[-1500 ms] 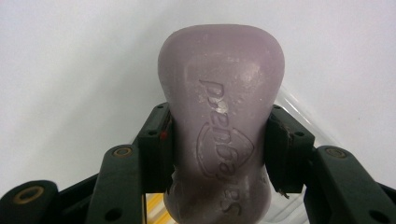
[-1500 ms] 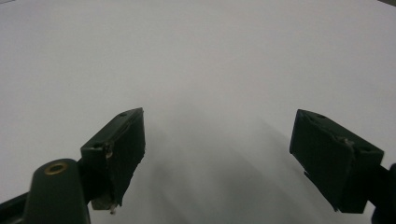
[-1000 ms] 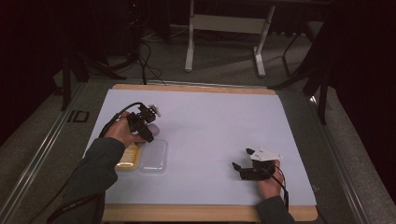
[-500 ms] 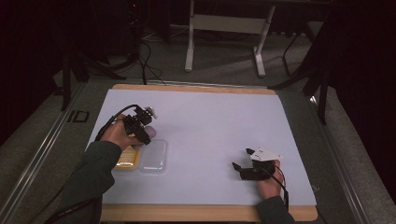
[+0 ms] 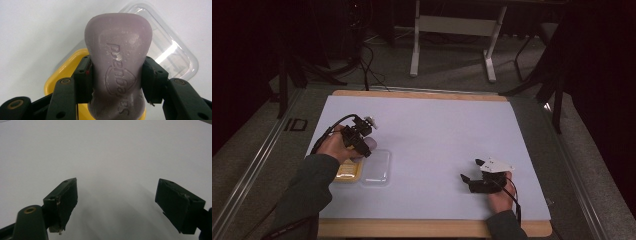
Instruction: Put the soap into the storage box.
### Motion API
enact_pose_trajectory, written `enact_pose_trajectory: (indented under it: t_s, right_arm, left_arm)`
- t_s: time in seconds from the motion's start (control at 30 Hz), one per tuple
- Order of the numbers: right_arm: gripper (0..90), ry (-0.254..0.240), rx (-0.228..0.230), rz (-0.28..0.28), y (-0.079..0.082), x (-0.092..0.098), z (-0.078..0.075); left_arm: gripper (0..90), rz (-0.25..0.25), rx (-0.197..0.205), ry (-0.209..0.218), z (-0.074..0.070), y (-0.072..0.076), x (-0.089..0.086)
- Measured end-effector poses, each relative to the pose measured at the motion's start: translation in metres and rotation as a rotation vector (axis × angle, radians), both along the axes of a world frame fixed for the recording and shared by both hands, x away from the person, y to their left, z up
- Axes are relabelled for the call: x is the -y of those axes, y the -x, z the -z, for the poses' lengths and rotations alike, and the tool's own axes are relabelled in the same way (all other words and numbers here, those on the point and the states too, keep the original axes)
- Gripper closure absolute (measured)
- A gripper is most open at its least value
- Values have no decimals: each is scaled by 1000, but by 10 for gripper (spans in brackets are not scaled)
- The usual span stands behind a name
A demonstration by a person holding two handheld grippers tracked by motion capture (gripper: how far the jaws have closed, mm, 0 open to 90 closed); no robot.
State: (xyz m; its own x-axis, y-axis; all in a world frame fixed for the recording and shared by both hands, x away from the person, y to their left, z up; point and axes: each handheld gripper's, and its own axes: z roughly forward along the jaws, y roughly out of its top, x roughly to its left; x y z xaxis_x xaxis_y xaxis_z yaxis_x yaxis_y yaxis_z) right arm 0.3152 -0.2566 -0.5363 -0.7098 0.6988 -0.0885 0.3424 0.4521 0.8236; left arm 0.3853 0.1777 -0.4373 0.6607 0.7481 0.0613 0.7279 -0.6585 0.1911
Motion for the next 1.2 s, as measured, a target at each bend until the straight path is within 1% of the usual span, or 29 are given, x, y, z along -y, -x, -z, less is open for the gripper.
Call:
enact_pose_trajectory:
  t_s: [0.2,0.3,0.33,0.43,0.47,0.6,0.67,0.77,0.87,0.9,1.0,1.03,1.07,1.1,1.2]
  right_arm:
    - [177,2,1,-1,0,0,0]
    - [177,0,0,1,0,0,0]
    - [177,0,1,0,0,0,0]
    - [177,0,1,-1,0,0,0]
    - [177,1,1,-1,0,0,0]
    - [177,1,1,1,0,0,0]
    - [177,1,1,1,0,0,0]
    - [177,1,2,2,0,0,0]
    - [177,1,2,2,0,0,0]
    - [177,1,2,2,0,0,0]
    - [177,3,2,3,0,0,0]
    - [177,3,2,3,0,0,0]
    - [177,3,2,3,0,0,0]
    - [177,3,2,3,0,0,0]
    - [177,3,2,3,0,0,0]
  left_arm:
    - [498,-17,0,11,3,3,-7]
    - [498,-22,-6,6,3,4,-8]
    - [498,-37,-11,4,4,5,-11]
    - [498,-49,-13,5,5,5,-13]
    - [498,-64,-12,12,5,6,-16]
    - [497,-82,-19,15,7,7,-19]
    - [498,-82,-19,15,7,7,-19]
    - [498,-113,-27,17,12,9,-25]
    - [497,-117,-33,19,13,9,-27]
    - [498,-143,-46,23,18,10,-31]
    - [497,-181,-62,16,24,10,-37]
    - [497,-181,-62,16,24,10,-37]
    - [497,-207,-71,21,28,10,-42]
    - [497,-221,-71,20,29,10,-44]
    - [496,-243,-77,19,33,11,-48]
